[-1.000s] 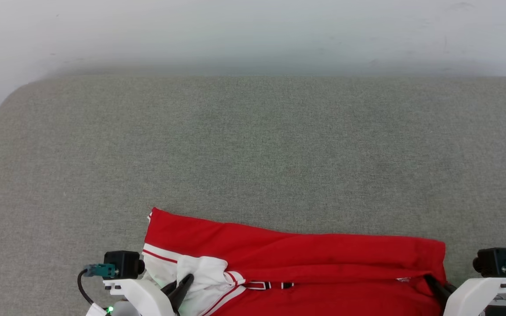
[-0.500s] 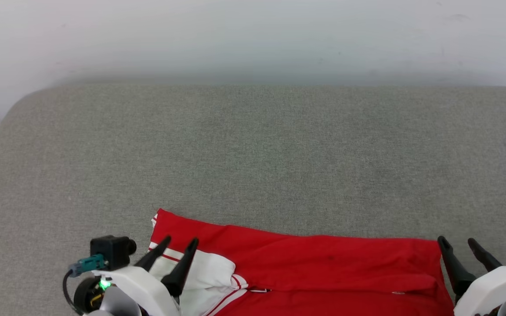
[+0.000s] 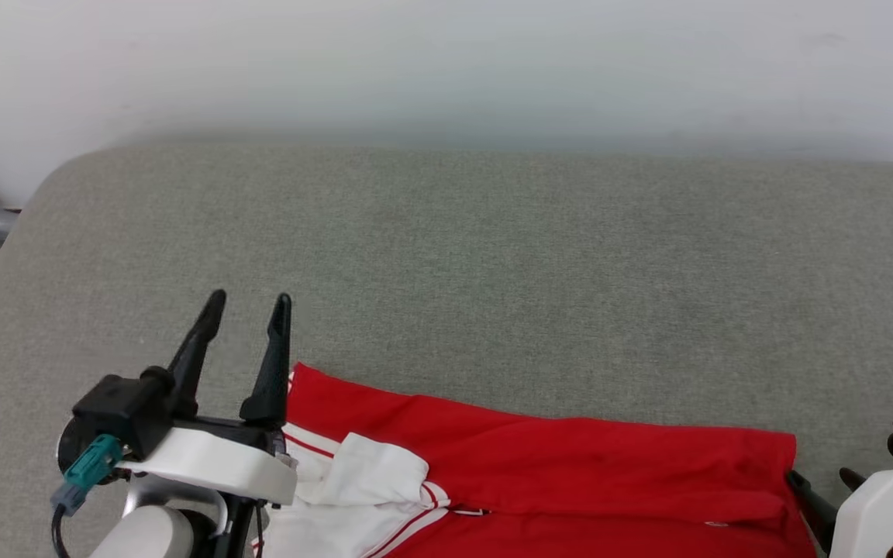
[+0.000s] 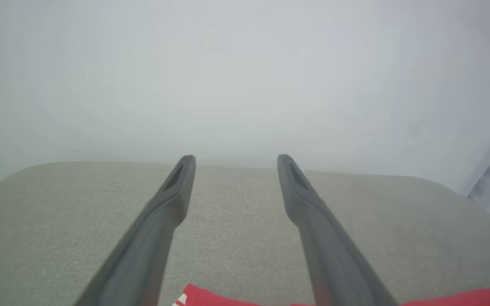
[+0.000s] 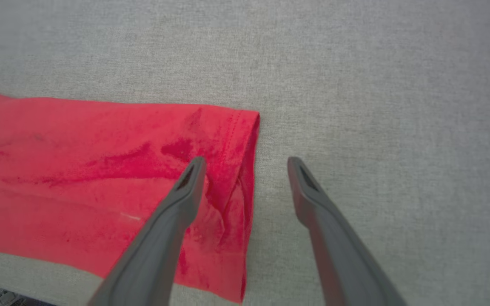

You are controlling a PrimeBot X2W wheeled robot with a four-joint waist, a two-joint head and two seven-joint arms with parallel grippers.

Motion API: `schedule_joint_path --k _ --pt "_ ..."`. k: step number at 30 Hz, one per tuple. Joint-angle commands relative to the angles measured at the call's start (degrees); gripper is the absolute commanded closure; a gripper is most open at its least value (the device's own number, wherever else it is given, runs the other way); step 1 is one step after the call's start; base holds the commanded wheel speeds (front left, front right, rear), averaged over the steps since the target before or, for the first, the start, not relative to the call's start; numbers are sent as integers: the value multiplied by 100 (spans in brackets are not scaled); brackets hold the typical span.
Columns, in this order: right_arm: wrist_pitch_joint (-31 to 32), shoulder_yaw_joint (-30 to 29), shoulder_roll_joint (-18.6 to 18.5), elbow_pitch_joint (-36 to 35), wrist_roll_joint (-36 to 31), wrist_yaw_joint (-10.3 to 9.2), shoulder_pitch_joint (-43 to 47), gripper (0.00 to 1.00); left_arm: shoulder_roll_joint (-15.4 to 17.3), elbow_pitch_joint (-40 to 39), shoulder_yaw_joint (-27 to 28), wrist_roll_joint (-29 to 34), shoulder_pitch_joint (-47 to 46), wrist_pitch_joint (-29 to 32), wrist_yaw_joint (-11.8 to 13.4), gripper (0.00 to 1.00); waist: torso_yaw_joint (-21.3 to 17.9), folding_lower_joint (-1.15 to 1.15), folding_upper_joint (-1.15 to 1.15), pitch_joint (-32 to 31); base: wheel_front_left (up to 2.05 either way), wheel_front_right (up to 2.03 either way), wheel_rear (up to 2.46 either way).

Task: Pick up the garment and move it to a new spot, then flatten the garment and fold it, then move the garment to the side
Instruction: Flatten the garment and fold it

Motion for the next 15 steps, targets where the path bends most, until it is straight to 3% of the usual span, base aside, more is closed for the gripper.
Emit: schedule_joint_path --k 1,6,14,15 --pt "30 24 -7 -1 41 -5 79 0 -59 -73 84 111 82 -33 18 0 53 0 0 59 0 0 0" --pt "162 120 73 339 145 -5 -20 0 -377 -293 457 686 342 -32 -59 0 154 0 0 201 0 0 0" --pt "382 457 144 1306 477 -3 -58 0 -734 -253 718 1111 547 -33 -345 0 239 0 0 324 0 0 0" --pt "393 503 152 1381 514 -3 -50 40 -763 -231 739 1140 565 -33 -369 0 234 0 0 331 0 0 0"
